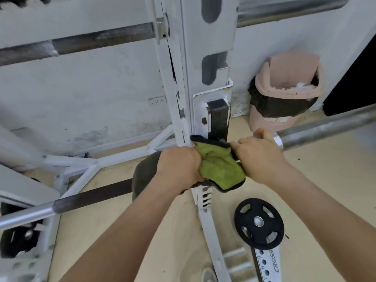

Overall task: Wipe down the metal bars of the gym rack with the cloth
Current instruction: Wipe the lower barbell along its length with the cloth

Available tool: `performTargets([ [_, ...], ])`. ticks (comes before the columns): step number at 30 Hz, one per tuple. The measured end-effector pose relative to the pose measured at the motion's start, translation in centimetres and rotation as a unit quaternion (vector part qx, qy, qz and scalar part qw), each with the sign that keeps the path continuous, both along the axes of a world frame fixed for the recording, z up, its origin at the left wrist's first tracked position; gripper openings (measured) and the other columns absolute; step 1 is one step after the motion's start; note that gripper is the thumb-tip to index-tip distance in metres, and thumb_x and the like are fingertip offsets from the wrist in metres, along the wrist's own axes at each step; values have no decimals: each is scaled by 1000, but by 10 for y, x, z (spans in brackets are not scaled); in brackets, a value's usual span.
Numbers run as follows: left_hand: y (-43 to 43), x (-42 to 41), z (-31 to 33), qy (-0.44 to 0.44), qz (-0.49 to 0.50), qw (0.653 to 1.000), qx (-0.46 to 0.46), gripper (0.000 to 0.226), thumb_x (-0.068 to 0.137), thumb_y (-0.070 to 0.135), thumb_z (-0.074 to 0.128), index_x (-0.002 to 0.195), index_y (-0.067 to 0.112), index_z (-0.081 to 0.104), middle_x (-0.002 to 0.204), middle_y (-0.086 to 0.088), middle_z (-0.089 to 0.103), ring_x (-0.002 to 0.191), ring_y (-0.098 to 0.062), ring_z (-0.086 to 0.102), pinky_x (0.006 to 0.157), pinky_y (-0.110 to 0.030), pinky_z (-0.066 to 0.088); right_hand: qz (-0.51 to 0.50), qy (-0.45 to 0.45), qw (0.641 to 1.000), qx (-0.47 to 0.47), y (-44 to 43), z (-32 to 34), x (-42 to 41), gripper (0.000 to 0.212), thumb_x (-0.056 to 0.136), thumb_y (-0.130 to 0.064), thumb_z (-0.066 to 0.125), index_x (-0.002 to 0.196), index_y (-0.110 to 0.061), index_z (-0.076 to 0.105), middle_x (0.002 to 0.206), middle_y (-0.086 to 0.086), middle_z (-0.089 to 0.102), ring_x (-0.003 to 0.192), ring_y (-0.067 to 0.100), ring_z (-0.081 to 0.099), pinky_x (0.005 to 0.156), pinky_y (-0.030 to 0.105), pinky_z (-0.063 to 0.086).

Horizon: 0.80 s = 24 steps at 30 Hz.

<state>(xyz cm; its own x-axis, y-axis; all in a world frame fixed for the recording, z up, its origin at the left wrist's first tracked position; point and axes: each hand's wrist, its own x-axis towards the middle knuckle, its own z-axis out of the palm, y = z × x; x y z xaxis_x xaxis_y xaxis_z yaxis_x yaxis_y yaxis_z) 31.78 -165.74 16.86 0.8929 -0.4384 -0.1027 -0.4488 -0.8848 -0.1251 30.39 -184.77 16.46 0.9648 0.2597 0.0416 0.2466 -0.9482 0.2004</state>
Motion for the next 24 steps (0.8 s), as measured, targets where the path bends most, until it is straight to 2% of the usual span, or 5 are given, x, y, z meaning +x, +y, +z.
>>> performTargets([
  [12, 44, 20, 11, 269, 3, 943, -194, 43, 80, 64, 60, 101, 26, 61, 93, 10, 65, 87, -13, 59, 75, -27, 45, 11, 6, 998, -63, 0, -6, 13, 10, 71, -17, 64, 65, -23, 59, 58, -1, 65, 52, 21, 61, 78, 34, 39],
  [17, 52, -7, 8, -27, -33, 987, -155, 44, 88, 58, 26, 100, 34, 62, 81, 8, 67, 78, -22, 62, 64, -33, 47, 23, 23, 994, -103, 4, 5, 17, 14, 87, -26, 48, 88, -24, 62, 89, 0, 71, 80, 23, 65, 89, 35, 33],
  [19, 45, -29, 17, -92, -32, 952, -289, 44, 75, 33, 31, 104, 35, 63, 74, 12, 67, 69, -20, 64, 59, -30, 46, 4, 37, 992, -119, 9, 2, 17, 15, 82, -33, 57, 72, -21, 56, 80, 2, 69, 73, 24, 65, 85, 36, 35],
  [22, 25, -47, 39, -75, 32, 839, -539, 47, 72, 16, 38, 108, 41, 58, 80, 27, 65, 71, 3, 61, 66, -20, 50, -36, 41, 988, 146, 4, 3, 10, 34, 63, -26, 66, 78, 4, 64, 83, 30, 65, 83, 35, 66, 79, 34, 42],
  [24, 18, -45, 45, -113, 50, 813, -570, 46, 75, 7, 47, 104, 41, 59, 87, 29, 65, 80, 2, 61, 71, -15, 47, 44, 82, 996, -12, 6, 10, 13, 37, 80, -26, 57, 102, 3, 65, 100, 28, 68, 96, 33, 64, 81, 28, 37],
])
